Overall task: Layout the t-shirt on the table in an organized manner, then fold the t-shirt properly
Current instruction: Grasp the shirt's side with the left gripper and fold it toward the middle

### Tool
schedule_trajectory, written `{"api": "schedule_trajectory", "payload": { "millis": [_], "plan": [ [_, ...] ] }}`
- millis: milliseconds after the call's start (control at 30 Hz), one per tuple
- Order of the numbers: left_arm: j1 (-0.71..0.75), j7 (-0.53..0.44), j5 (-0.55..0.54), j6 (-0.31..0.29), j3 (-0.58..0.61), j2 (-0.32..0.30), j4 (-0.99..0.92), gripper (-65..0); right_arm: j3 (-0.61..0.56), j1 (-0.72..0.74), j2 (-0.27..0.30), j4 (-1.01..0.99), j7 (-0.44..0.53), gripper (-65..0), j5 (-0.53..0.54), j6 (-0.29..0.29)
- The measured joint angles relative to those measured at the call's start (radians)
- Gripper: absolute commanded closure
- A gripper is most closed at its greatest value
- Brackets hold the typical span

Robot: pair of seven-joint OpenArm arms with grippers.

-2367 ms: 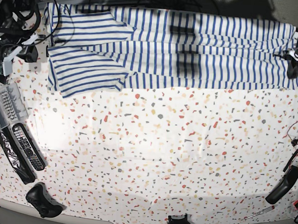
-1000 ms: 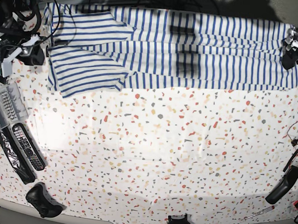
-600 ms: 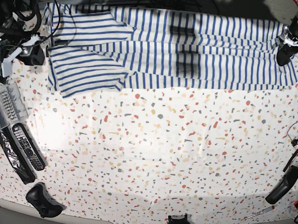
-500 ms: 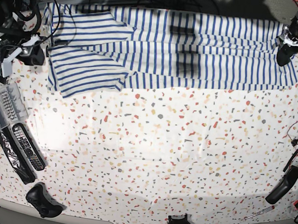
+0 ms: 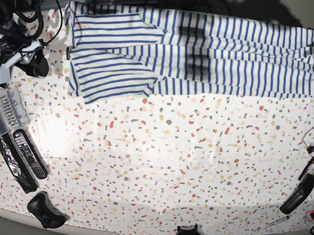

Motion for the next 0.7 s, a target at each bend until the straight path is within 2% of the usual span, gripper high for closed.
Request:
{"api": "schedule_trajectory", "payload": {
  "millis": [67,167,233,400,500,700],
  "plan": [
    [0.003,0.069,-0.023,0.000,0.000,0.004,0.053,0.0,0.000,0.000,0.000,0.000,0.000,-17.1,0.000,0.000],
    [0.014,0.168,-0.137,-0.001,0.001,0.026,0.143,0.0,0.000,0.019,0.000,0.000,-0.001,-17.1,0.000,0.000],
    [0.043,0.201,-0.202,-0.002,0.000,0.072,0.210,0.0,0.000,0.040,0.000,0.000,-0.002,-17.1,0.000,0.000],
    [0.121,0.261,-0.284,0.000,0.023,0.230,0.321,0.0,0.003,0.092,-0.002,0.000,-0.013,-17.1,0.000,0.000],
    [0.144,0.261,-0.306,0.000,0.122,0.253,0.351,0.0,0.003,0.112,0.000,0.000,-0.016,-17.1,0.000,0.000],
    [0.144,0.264,-0.304,0.000,0.397,0.254,0.354,0.0,0.003,0.113,0.000,0.000,-0.016,-17.1,-0.003,0.000]
  ]
}}
